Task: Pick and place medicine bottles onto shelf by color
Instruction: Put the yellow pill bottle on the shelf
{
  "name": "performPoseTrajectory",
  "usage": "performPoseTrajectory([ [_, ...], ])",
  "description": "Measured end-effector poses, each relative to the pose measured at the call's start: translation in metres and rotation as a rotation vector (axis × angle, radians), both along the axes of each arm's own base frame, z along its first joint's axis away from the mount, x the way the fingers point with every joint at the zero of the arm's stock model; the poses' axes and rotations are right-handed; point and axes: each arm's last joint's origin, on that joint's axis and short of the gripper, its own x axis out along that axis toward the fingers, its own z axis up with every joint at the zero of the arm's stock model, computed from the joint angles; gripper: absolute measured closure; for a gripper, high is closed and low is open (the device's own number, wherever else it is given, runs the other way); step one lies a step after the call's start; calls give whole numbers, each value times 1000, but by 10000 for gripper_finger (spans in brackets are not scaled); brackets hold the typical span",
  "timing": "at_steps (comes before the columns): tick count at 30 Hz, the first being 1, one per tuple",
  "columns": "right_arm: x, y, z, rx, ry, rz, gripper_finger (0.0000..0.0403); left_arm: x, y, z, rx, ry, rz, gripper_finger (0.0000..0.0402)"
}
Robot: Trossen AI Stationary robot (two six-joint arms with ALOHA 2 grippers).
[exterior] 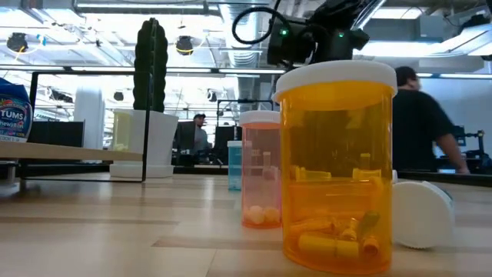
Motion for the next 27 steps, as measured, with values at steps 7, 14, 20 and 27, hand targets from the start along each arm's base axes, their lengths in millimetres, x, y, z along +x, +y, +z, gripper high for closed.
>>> performPoseTrajectory([
  [7, 7, -4, -29, 13, 65, 4, 213, 0, 1, -1, 0, 12, 20, 249],
  [14, 9, 1, -40, 10, 91, 6, 236, -1, 1, -4, -4, 32, 34, 249],
  [20, 5, -1, -28, 7, 68, 2, 282, -1, 2, -4, -1, 35, 48, 249],
  [27, -10, -5, 8, 18, 37, -15, 300, 0, 3, -4, 2, 35, 62, 249],
])
